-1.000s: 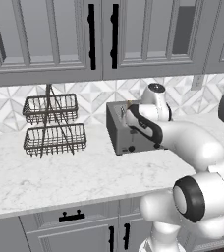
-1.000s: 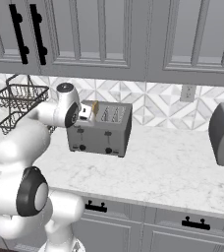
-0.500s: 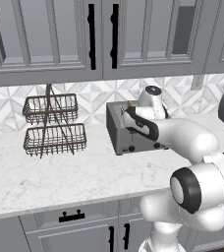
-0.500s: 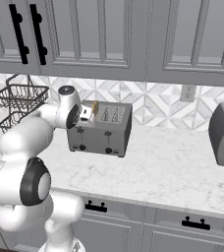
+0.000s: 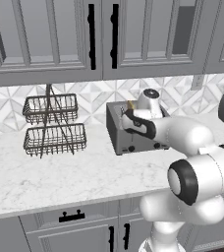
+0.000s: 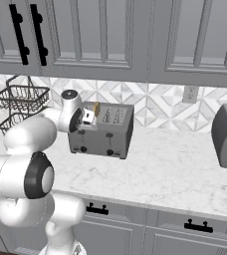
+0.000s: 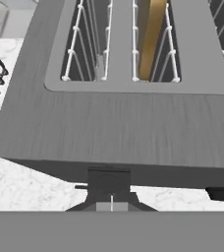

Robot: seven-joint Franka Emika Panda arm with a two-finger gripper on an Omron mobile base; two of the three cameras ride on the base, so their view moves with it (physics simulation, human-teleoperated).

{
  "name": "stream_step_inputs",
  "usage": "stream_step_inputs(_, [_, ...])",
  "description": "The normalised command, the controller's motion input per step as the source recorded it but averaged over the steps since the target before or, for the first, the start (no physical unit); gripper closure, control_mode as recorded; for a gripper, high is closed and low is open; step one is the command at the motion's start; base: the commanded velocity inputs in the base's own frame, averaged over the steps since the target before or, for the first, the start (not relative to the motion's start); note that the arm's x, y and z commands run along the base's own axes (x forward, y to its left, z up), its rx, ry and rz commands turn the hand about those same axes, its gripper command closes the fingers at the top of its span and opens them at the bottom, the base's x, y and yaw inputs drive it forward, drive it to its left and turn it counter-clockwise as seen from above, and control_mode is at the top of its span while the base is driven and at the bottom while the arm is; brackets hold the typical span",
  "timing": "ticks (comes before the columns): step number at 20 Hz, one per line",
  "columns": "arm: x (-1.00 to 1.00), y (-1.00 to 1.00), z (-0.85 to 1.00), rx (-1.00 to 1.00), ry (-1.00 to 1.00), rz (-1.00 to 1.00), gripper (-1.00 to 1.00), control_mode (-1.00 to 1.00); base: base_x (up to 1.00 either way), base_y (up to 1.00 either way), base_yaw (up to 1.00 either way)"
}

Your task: Start the toaster. Once the lever pops up, take the bread to the plate on the dining counter.

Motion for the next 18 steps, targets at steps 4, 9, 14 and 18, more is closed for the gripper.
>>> stream_step_inputs(4, [0.20,0.00,-0.10,0.00,0.00,0.00,1.00,-1.00,0.00,0.00,0.00])
stream_step_inputs(9, [0.18,0.00,-0.14,0.00,0.00,0.00,1.00,-1.00,0.00,0.00,0.00])
stream_step_inputs(14, [0.08,0.00,-0.29,0.00,-0.03,0.00,1.00,-1.00,0.00,0.00,0.00])
stream_step_inputs(18, [0.09,0.04,-0.51,0.00,0.00,0.00,1.00,-1.00,0.00,0.00,0.00])
